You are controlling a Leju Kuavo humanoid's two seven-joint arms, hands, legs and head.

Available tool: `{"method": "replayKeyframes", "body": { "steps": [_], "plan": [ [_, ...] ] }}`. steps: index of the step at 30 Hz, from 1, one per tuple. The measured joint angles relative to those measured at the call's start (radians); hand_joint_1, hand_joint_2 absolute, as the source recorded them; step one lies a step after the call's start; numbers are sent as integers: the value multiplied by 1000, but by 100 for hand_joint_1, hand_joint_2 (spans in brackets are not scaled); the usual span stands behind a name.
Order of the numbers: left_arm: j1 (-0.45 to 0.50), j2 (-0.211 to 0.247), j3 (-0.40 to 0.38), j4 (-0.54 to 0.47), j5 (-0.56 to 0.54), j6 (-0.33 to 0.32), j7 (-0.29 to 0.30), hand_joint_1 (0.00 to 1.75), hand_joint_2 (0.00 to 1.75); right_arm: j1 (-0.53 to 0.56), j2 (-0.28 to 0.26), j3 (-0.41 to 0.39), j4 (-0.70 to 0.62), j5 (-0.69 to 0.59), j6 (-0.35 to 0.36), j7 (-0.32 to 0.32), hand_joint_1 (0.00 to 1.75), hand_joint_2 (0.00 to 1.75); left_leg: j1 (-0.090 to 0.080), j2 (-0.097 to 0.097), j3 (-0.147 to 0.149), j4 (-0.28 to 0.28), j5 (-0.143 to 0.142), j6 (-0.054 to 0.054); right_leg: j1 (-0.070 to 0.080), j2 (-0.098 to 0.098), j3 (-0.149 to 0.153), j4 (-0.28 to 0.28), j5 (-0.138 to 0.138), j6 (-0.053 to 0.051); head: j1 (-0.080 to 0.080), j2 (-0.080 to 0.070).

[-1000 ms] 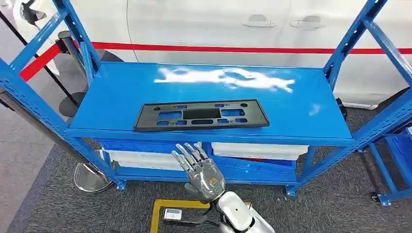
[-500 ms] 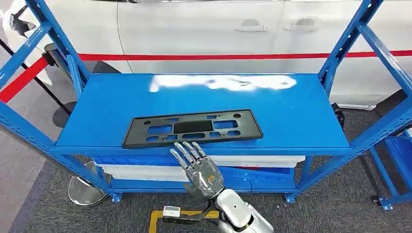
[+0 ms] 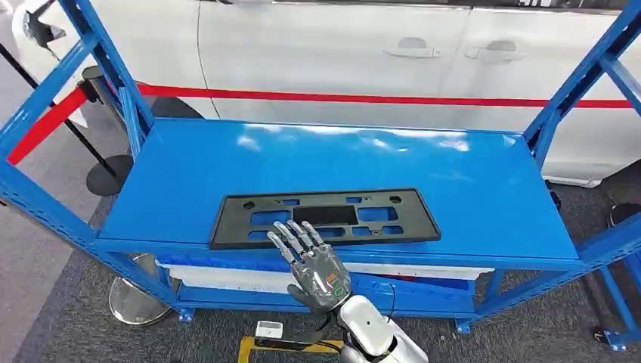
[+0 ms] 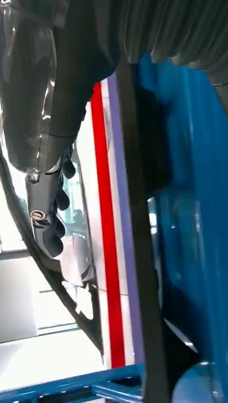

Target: Take the parts from the cabinet and place them on the table.

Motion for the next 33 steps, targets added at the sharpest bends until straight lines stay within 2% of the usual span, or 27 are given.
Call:
{"method": "replayKeyframes", "body": {
  "steps": [1, 2, 4, 5, 6, 7, 10, 11, 12, 13, 14, 15, 16, 17, 18, 21, 22, 23, 25, 26, 27, 28, 29, 30, 31, 32, 33],
  "plan": [
    [-5, -6, 0, 0, 0, 0, 0, 0, 0, -1, -1, 0, 0, 0, 1, 0, 0, 175, -4, -1, 8, -4, -2, -6, 3, 0, -3, 2, -29, -8, -20, 0],
    [-7, -5, 0, 0, 1, 0, 0, 0, 0, -1, 0, 0, -2, 0, 1, 0, 0, 175, 3, 1, 7, -9, -4, -14, 6, 2, 11, -35, -25, -13, -13, 0],
    [-2, -5, 0, 0, 0, 0, 0, 0, 0, 1, 0, 0, -2, 0, 1, 1, 0, 175, 3, 5, 25, -10, 18, -30, 11, 1, 30, -57, -18, -23, -9, 0],
    [-3, -4, 0, 0, 0, 0, 0, 0, 0, 0, 0, 0, -3, 0, 0, 1, 0, 175, 1, 5, 33, -11, 11, -31, -2, 3, 53, -74, -13, -22, -10, 0],
    [-5, -3, 0, 0, 0, 0, 0, 0, 0, -1, 0, 0, -3, 0, 1, 1, 0, 175, 4, 6, 28, 17, 3, -32, -7, -1, 74, -89, -13, -19, -8, 0],
    [-7, -3, -1, 0, 0, 0, -1, 0, 0, -5, 1, 0, -3, 0, 1, 1, 0, 175, 5, 5, -4, 76, -12, -37, -10, -2, 84, -93, -18, -22, -13, 0],
    [-8, -1, -1, 0, 0, 0, -1, 0, 0, -1, 2, 0, -2, 0, 1, 1, 0, 175, 16, 5, -129, 261, -107, -64, -15, -2, 101, -92, -40, -8, -11, 0],
    [-5, 0, -1, 0, 0, 0, -1, 0, 0, 1, 2, 0, -2, 0, 1, 1, 0, 175, 19, 5, -152, 274, -102, -70, -18, 1, 108, -91, -47, -4, -11, 0],
    [-3, 1, -1, 0, 0, 0, -1, 0, 0, 2, 2, 0, -2, 0, 1, 1, 0, 175, 23, 6, -152, 242, -66, -74, -22, 4, 118, -89, -56, 2, -12, 0],
    [-2, 3, -1, 1, 0, 0, -1, 0, 0, 2, 2, 0, -2, 0, 1, 1, 0, 175, 26, 6, -136, 177, -12, -78, -27, 5, 129, -84, -67, 9, -11, 0],
    [-3, 5, -1, 1, 0, 0, -1, 0, 0, 2, 2, 0, -2, 0, 1, 1, 0, 175, 31, 7, -107, 86, 56, -88, -33, 5, 141, -77, -80, 17, -12, 0],
    [-2, 5, -1, 2, 0, 0, -1, 0, 0, 2, 2, 0, -2, 0, 1, 1, 0, 175, 36, 9, -88, 4, 109, -93, -35, 3, 149, -69, -95, 26, -11, 0],
    [0, 4, -1, 2, 0, 0, 0, 0, 0, 1, 1, 0, -1, 0, 1, 1, 0, 175, 26, 9, -92, 9, 74, -91, -34, 2, 149, -62, -103, 35, -16, 0],
    [-7, 4, -2, 2, 0, 0, -1, 0, 0, -1, 1, 0, -2, -1, 2, 1, 0, 175, 22, 10, -90, 6, 69, -60, -30, 2, 139, -58, -106, 41, -26, 0],
    [-7, 4, -2, 2, 0, 0, 0, 0, 0, 0, 1, 0, -2, -1, 3, 1, 0, 175, 24, 7, -95, 8, 80, -46, -28, 1, 138, -58, -112, 46, -15, 0],
    [-1, 3, -2, 2, 0, 0, 1, 0, 0, -1, 1, 0, -3, -1, 4, 1, 0, 175, 27, 5, -77, 2, 73, -29, -32, 1, 140, -33, -118, 59, -12, 0],
    [-3, 3, -2, 2, 1, 0, 1, 0, 0, -4, 1, 0, -3, -1, 4, 1, 0, 175, 28, 6, -72, 1, 69, -23, -33, 1, 114, 17, -130, 63, -6, 0],
    [-4, 3, -2, 2, 1, 0, 1, 0, 0, -6, 0, 0, -3, -2, 6, 1, 0, 175, 27, 5, -70, 1, 65, -18, -34, 0, 73, 83, -156, 67, -3, 0],
    [-5, 3, -3, 2, 2, 0, 2, 0, 0, -2, -1, 0, -3, -5, 15, 1, 0, 175, 23, 5, -60, 1, 53, -10, -35, 0, -32, 234, -218, 70, -3, 0],
    [-3, 3, -4, 2, 3, 0, 2, 0, 0, 1, -2, 0, -2, -5, 16, 1, 0, 175, 21, 4, -53, 1, 46, -10, -35, 0, -64, 264, -216, 68, -2, 0],
    [-1, 3, -5, 2, 5, 0, 2, 0, 0, 3, -2, 0, -2, -7, 19, 2, 0, 175, 19, 3, -42, 1, 41, -11, -34, 0, -71, 246, -186, 64, -2, 0],
    [-1, 3, -5, 2, 6, 1, 2, 0, 0, 2, -2, -1, -2, -8, 27, 9, 0, 175, 17, 1, -31, 1, 33, -12, -32, 0, -59, 190, -136, 57, -2, 0],
    [-2, 3, -8, 2, -1, 0, 2, 0, 0, -4, -2, -1, -2, 8, 50, 37, 0, 175, 15, 0, -18, 1, 26, -13, -26, 1, -31, 109, -75, 46, -2, 0],
    [-4, 3, -13, 2, -11, 0, 2, 0, 0, -24, -2, -3, 5, 39, 96, 86, 0, 175, 12, 0, -7, 0, 18, -15, -19, 2, 0, 15, -8, 30, -1, 0],
    [-3, -2, -23, 2, -19, -2, 2, 0, 0, -58, -6, -8, 28, 63, 136, 124, 0, 175, 14, 0, -2, -3, 15, -17, -15, 2, 9, -9, -13, 19, -4, 0],
    [-10, -1, -31, 2, -24, -3, 2, 0, 0, -107, -11, -18, 67, 81, 168, 150, 159, 175, 16, 0, -7, -7, 15, -23, -9, 2, 4, -22, -31, 14, -12, 0],
    [-16, -1, -38, 2, -24, -3, 4, 0, 0, -157, -11, -30, 102, 100, 196, 164, 175, 175, 18, 2, -11, -9, 14, -30, -6, 3, 8, -34, -15, 12, -6, 0]
  ]
}}
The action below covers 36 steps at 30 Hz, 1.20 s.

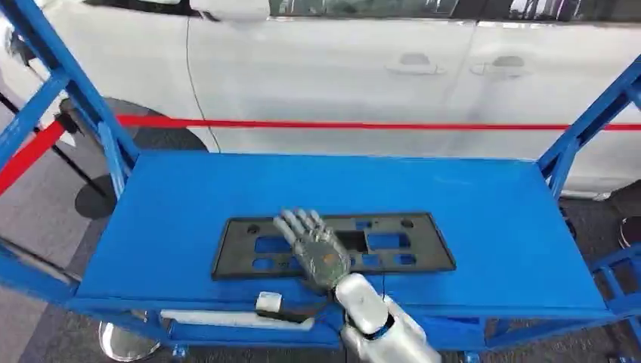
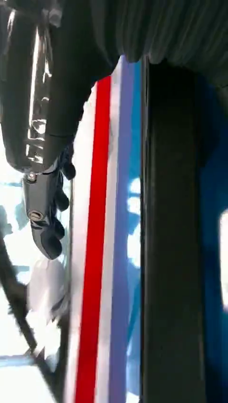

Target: Take the parts from the cabinet and place them on the table.

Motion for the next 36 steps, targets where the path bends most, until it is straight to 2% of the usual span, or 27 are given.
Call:
{"method": "replayKeyframes", "body": {
  "steps": [2, 3, 4, 5, 7, 8, 9, 10, 11, 12, 13, 14, 15, 16, 18, 19, 22, 23, 24, 26, 27, 28, 29, 32, 33, 34, 36],
  "plan": [
    [0, 0, -13, 0, 0, 0, 0, 0, 0, -82, -8, -26, 87, 37, 45, 26, 175, 175, -3, 0, 15, 8, 21, -19, -1, -1, 19, -23, 4, -10, 1, 0],
    [0, 1, -17, 0, 2, -1, 1, 0, 0, -111, -16, -38, 128, 51, 67, 43, 175, 175, -2, 1, 12, 15, 5, -16, -14, -4, 38, -39, 11, -9, 1, 0],
    [2, 1, -21, 0, 4, -1, 1, 0, 0, -147, -24, -50, 171, 57, 86, 57, 175, 175, -2, 3, 6, 43, -16, -15, -13, -6, 48, -45, 11, -10, 1, 0],
    [-2, 2, -24, 0, 6, -1, 1, 0, 0, -177, -29, -60, 212, 58, 96, 63, 175, 175, -1, 3, -24, 97, -48, -17, -13, -6, 48, -45, 10, -11, -4, 0],
    [-3, 6, -31, 0, 10, -1, 0, 0, 0, -209, -38, -79, 275, 58, 97, 70, 175, 175, 2, 3, -106, 243, -115, -32, -11, -7, 48, -44, 8, -13, -2, 0],
    [-3, 6, -33, 0, 11, -1, 0, 0, 0, -216, -43, -85, 298, 58, 95, 70, 175, 175, 2, 3, -136, 290, -125, -35, -11, -6, 48, -43, 6, -13, -3, 0],
    [0, 6, -34, 0, 14, -1, 0, 0, 0, -223, -45, -89, 316, 58, 91, 70, 175, 175, 3, 3, -145, 289, -108, -32, -13, -4, 49, -41, 4, -12, -4, 0],
    [1, 6, -35, 0, 16, -1, 0, 0, 0, -231, -45, -93, 327, 58, 92, 72, 175, 175, 4, 3, -133, 247, -71, -35, -15, -2, 52, -38, 1, -8, -4, 0],
    [3, 8, -35, 0, 21, -1, 0, 0, 0, -236, -45, -98, 341, 57, 94, 75, 175, 175, 6, 3, -108, 179, -22, -43, -18, 0, 54, -33, -3, -4, -4, 0],
    [2, 11, -36, 0, 24, 0, 1, 0, 0, -239, -45, -106, 354, 52, 94, 76, 175, 175, 9, 4, -65, 68, 47, -50, -21, 0, 58, -27, -10, 3, -4, 0],
    [2, 12, -36, 0, 24, 0, 1, 0, 0, -241, -48, -114, 362, 49, 94, 76, 175, 175, 10, 3, -45, 15, 58, -51, -20, -1, 57, -21, -14, 10, -4, 0],
    [1, 11, -37, 0, 24, 0, 2, 0, 0, -245, -53, -122, 372, 45, 92, 75, 175, 175, 3, 4, -52, 2, 13, -38, -16, -2, 51, -11, -15, 13, -7, 0],
    [-2, 12, -37, 0, 24, 0, 2, 0, 0, -250, -55, -130, 376, 40, 91, 75, 175, 175, 1, 5, -49, 10, 29, -18, -13, -2, 44, -14, -16, 20, -5, 0],
    [1, 12, -37, 0, 24, 0, 1, 0, 0, -252, -58, -138, 381, 38, 91, 73, 175, 175, 1, 4, -50, 11, 44, -7, -13, -2, 47, -14, -18, 24, -1, 0],
    [5, 11, -39, 1, 24, 0, 1, 0, 0, -253, -62, -149, 390, 33, 90, 67, 175, 175, 6, 7, -46, 5, 55, 10, -13, -1, 47, -11, -18, 35, -2, 0],
    [3, 11, -39, 1, 25, 0, 0, 0, 0, -255, -67, -156, 391, 29, 89, 65, 175, 175, 6, 9, -46, 3, 59, 16, -18, -1, 46, 4, -32, 40, -1, 0],
    [0, 12, -43, 1, 28, 0, -2, 0, 0, -255, -75, -173, 400, 22, 88, 58, 175, 175, 5, 8, -57, 3, 62, 24, -23, -2, -56, 218, -154, 56, 9, 0],
    [2, 12, -43, 1, 29, 0, -3, 0, 0, -253, -75, -175, 402, 20, 88, 56, 175, 175, 4, 8, -59, 4, 62, 24, -24, -3, -87, 283, -174, 58, 9, 0],
    [2, 13, -43, 1, 34, 0, -3, 0, 0, -252, -76, -179, 405, 17, 86, 53, 175, 175, 4, 8, -59, 4, 63, 24, -25, -3, -94, 301, -171, 59, 9, 0],
    [2, 13, -45, 1, 37, 0, -6, 0, 0, -251, -77, -189, 405, 10, 78, 44, 175, 175, 4, 5, -56, 4, 63, 24, -24, -3, -45, 207, -106, 52, 9, 0],
    [1, 13, -45, 1, 40, 0, -6, 0, 0, -251, -77, -192, 405, 2, 67, 37, 175, 175, 3, 4, -53, 4, 63, 23, -22, -3, 14, 99, -56, 43, 9, 0],
    [1, 12, -45, 1, 44, 0, -7, 0, 0, -249, -77, -197, 404, -15, 50, 19, 175, 175, 3, 3, -51, 4, 63, 21, -17, -2, 61, 11, -26, 31, 10, 0],
    [0, 8, -45, 1, 44, 0, -7, 0, 0, -244, -77, -204, 401, -31, 36, 3, 175, 175, 2, 3, -52, 2, 63, 15, -12, -5, 70, -13, -43, 25, 6, 0],
    [1, 10, -46, 1, 57, 3, -8, 0, 0, -216, -76, -228, 367, -98, -8, -61, 175, 175, 7, 1, -51, -5, 67, -5, -3, -5, 69, -20, -34, 20, 10, 0],
    [1, 10, -47, 1, 64, 5, -8, 0, 0, -201, -76, -236, 338, -139, -23, -96, 175, 175, 5, 1, -47, -11, 69, -12, -5, -5, 74, -31, -29, 14, 13, 0],
    [3, 11, -47, 1, 74, 8, -9, 0, 0, -169, -73, -245, 287, -197, -33, -138, 175, 175, 7, 2, -48, -2, 59, -15, -18, -9, 86, -51, -17, 9, 11, 0],
    [9, 10, -47, 1, 99, 17, -16, 0, 0, -99, -67, -249, 134, -358, -48, -224, 175, 175, 5, 3, -91, 100, -14, -17, -17, -10, 87, -57, -14, -2, 8, 0]
  ]
}}
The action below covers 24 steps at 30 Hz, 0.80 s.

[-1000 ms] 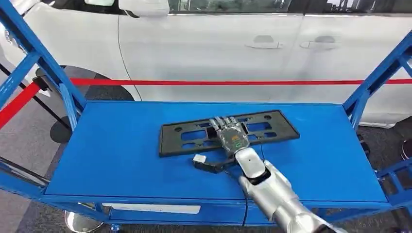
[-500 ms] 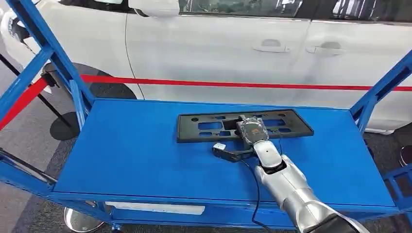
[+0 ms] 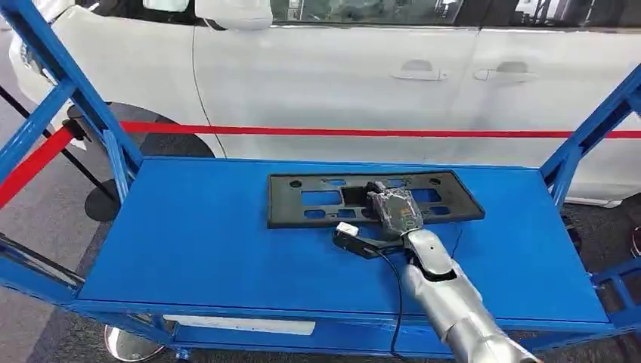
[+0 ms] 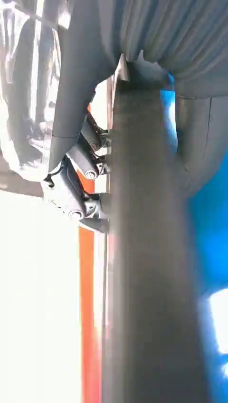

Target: Take the parts from the cabinet and place them on the table.

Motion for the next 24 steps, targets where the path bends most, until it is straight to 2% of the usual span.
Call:
{"method": "replayKeyframes", "body": {
  "steps": [1, 2, 3, 4, 5, 6, 7, 8, 9, 12, 13, 14, 15, 16, 17, 18, 19, 20, 22, 23, 24],
  "plan": [
    [1, 0, 0, 1, 9, 4, -3, 0, 0, 45, 5, 0, -81, -74, 0, -29, 175, 175, 0, 0, -36, 82, -41, -3, 2, 2, 0, 1, -1, -2, -3, 0],
    [2, 0, 0, 2, 19, 8, -8, 0, 0, 88, 9, 2, -197, -153, 3, -44, 175, 175, 0, 0, -70, 153, -70, -6, 4, 2, -1, 3, -3, -4, -3, 0],
    [2, 0, 0, 2, 22, 10, -10, 0, 0, 119, 9, 6, -276, -195, 9, -44, 175, 175, 0, 0, -89, 193, -77, -9, 6, 2, -2, 5, -6, -5, -3, 0],
    [4, 0, 0, 3, 31, 11, -11, 0, 0, 146, 9, 13, -356, -240, 13, -45, 175, 175, 0, 0, -87, 188, -60, -9, 6, 2, -2, 9, -9, -3, -3, 0],
    [5, 0, 0, 5, 38, 15, -13, 0, 0, 173, 9, 17, -425, -303, 11, -59, 175, 175, 0, 0, -63, 134, -21, -9, 5, 2, -1, 15, -14, -1, -4, 0],
    [6, 0, 0, 5, 47, 19, -17, 0, 0, 204, 0, 18, -517, -391, 7, -82, 175, 175, 0, 1, -18, 40, 30, -8, 4, 2, -1, 24, -21, 4, -4, 0],
    [7, 0, 0, 5, 55, 23, -19, 0, 0, 227, -8, 18, -591, -463, 5, -106, 175, 175, 1, 2, 27, -50, 70, -6, 3, 0, -2, 34, -28, 9, -4, 0],
    [10, 0, 0, 6, 63, 26, -20, 0, 0, 247, -17, 19, -660, -531, 4, -127, 175, 175, -1, 0, 44, -83, 51, -1, 7, -2, -9, 42, -35, 14, -4, 0],
    [11, 0, 0, 7, 71, 27, -24, 0, 0, 265, -29, 19, -730, -588, 3, -144, 175, 175, -7, -1, 40, -87, 58, 7, 9, -1, -16, 52, -38, 19, -6, 0],
    [18, 0, 2, 8, 74, 29, -29, 0, 0, 305, -62, 20, -863, -648, 5, -162, 175, 175, -10, -1, 37, -84, 56, 19, 7, 1, -15, 46, -35, 29, -5, 0],
    [19, -1, 2, 8, 77, 29, -29, 0, 0, 311, -70, 20, -892, -653, 5, -163, 175, 175, 1, 2, 41, -96, 63, 30, 5, 3, -20, 55, -44, 37, -5, 0],
    [17, -3, 2, 8, 80, 29, -29, 0, 0, 318, -76, 20, -916, -655, 6, -163, 175, 175, -1, 4, 41, -96, 64, 33, 3, 4, -28, 79, -63, 44, -4, 0],
    [14, -3, 2, 8, 81, 29, -30, 0, 0, 327, -83, 21, -943, -657, 7, -165, 175, 175, -1, 4, 40, -96, 64, 39, 2, 4, -56, 139, -101, 49, 1, 0],
    [14, -3, 2, 8, 83, 30, -30, 0, 0, 336, -91, 21, -966, -660, 7, -170, 175, 175, -1, 4, 38, -96, 64, 39, -2, 4, -95, 222, -142, 53, 3, 0],
    [16, -3, 3, 8, 84, 32, -30, 0, 0, 343, -96, 20, -979, -661, 7, -176, 175, 175, -1, 4, 38, -96, 64, 40, -5, 4, -134, 299, -172, 56, 3, 0],
    [17, -3, 3, 8, 84, 34, -30, 0, 0, 349, -102, 20, -992, -670, 6, -184, 175, 175, -1, 4, 38, -96, 64, 40, -7, 4, -163, 352, -185, 59, 3, 0],
    [17, -3, 3, 8, 84, 37, -29, 0, 0, 358, -107, 21, -1002, -682, 7, -192, 175, 175, -1, 4, 39, -96, 63, 39, -9, 4, -172, 360, -174, 59, 3, 0],
    [16, -3, 3, 8, 86, 42, -29, 0, 0, 373, -113, 20, -1018, -699, 7, -197, 175, 175, -1, 3, 40, -96, 62, 39, -11, 4, -154, 314, -133, 59, 3, 0],
    [16, -6, 4, 8, 101, 46, -29, 0, 0, 410, -128, 16, -1062, -745, 8, -208, 175, 175, -1, -1, 46, -96, 59, 35, -13, 3, -71, 146, -41, 54, 3, 0],
    [17, -7, 6, 8, 110, 49, -28, 0, 0, 429, -131, 11, -1083, -771, 8, -215, 175, 175, -1, -3, 48, -96, 57, 32, -13, 2, -34, 68, -22, 48, 4, 0],
    [17, -8, 8, 8, 124, 57, -27, 0, 0, 451, -133, 5, -1102, -805, 8, -224, 175, 175, -8, -4, 46, -92, 53, 24, -5, 2, -25, 49, -33, 46, 3, 0]
  ]
}}
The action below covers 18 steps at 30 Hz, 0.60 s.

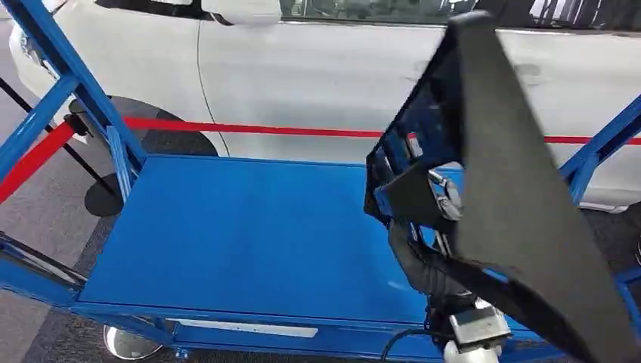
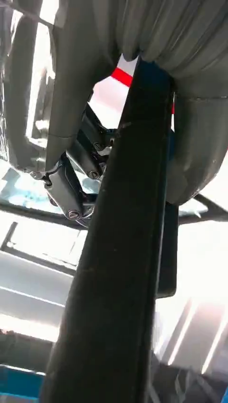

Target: Take the parts from the cabinet and place them on the table.

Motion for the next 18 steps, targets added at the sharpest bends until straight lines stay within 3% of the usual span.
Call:
{"method": "replayKeyframes", "body": {
  "steps": [3, 4, 5, 6, 8, 10, 11, 12, 14, 15, 18],
  "plan": [
    [1, 0, 3, 0, 11, 6, 5, 0, 0, 52, -3, -5, -22, -34, 2, -10, 175, 175, 4, 2, 5, -11, 2, -19, 5, 8, -5, 3, 0, -11, -1, 0],
    [1, 0, 3, 0, 12, 7, 5, 0, 0, 63, -3, -7, -30, -36, 2, -10, 175, 175, 3, 2, 8, -12, -1, -29, -3, 9, 0, -9, 6, -21, -1, 0],
    [1, 0, 3, 0, 13, 7, 5, 0, 0, 68, -3, -8, -36, -37, 3, -11, 175, 175, 6, 4, 2, 8, -16, -31, -5, 7, 6, -16, 9, -27, -1, 0],
    [0, 0, 4, 0, 13, 7, 5, 0, 0, 71, -3, -8, -42, -37, 3, -12, 175, 175, 5, 4, -17, 53, -48, -32, -4, 5, 7, -16, 8, -35, -6, 0],
    [-1, -1, 4, 0, 14, 8, 6, 0, 0, 80, -4, -9, -43, -37, 3, -13, 175, 175, 5, 4, -94, 219, -130, -35, 1, 4, 9, -16, 6, -40, -9, 0],
    [1, -1, 4, 0, 17, 8, 7, 0, 0, 90, -4, -10, -43, -40, 5, -13, 175, 175, 5, 4, -137, 307, -148, -35, 8, 5, 9, -13, 3, -44, -9, 0],
    [1, -1, 4, 0, 22, 10, 8, 0, 0, 95, -4, -10, -43, -47, 11, -10, 175, 175, 5, 4, -129, 287, -125, -31, 11, 6, 10, -10, 2, -46, -9, 0],
    [1, -1, 5, 0, 25, 13, 11, 0, 0, 100, -4, -10, -43, -56, 18, -9, 175, 175, 4, 4, -103, 230, -87, -27, 13, 6, 11, -6, 2, -46, -9, 0],
    [0, 0, 5, 1, 33, 13, 18, 0, 0, 122, -4, -12, -43, -88, 38, -13, 175, 175, -2, 3, -20, 59, -5, -11, 16, 6, 12, 1, -3, -45, -10, 0],
    [-1, 0, 5, 2, 35, 13, 19, 0, 0, 140, -3, -14, -43, -106, 49, -22, 175, 175, -9, 3, 2, 17, -11, -2, 20, 6, 9, 4, -5, -41, -9, 0],
    [-1, 0, 5, 3, 53, 15, 23, 0, 0, 196, -1, -21, -42, -159, 105, -75, 175, 175, -14, 2, -3, 9, 0, 3, 17, 4, 4, 5, 1, -29, -8, 0]
  ]
}}
